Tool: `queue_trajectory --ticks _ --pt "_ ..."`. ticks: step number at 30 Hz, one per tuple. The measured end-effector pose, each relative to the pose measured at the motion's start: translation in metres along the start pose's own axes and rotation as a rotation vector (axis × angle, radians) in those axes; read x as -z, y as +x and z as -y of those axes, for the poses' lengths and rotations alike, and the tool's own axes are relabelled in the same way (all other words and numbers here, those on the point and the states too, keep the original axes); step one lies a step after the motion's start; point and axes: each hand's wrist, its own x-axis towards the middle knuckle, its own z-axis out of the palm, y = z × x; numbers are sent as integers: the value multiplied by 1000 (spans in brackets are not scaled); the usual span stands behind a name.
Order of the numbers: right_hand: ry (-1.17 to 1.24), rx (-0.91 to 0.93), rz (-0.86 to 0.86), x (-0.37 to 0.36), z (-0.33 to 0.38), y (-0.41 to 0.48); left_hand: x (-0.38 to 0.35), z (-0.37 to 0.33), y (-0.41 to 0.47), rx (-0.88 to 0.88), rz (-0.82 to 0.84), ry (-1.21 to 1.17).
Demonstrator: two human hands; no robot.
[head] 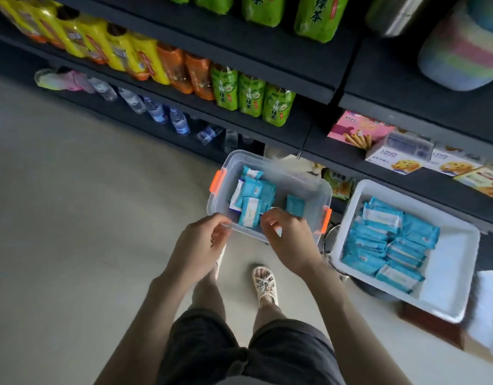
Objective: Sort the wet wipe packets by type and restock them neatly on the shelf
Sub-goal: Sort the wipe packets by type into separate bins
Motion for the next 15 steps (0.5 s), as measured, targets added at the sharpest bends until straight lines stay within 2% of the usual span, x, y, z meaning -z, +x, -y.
queue_trajectory --ticks 8,15 --pt "103 -328 -124 -71 -33 81 -26 93 121 -25 335 87" --pt "176 -545 -187 -136 -114 142 -116 156 192 22 490 105"
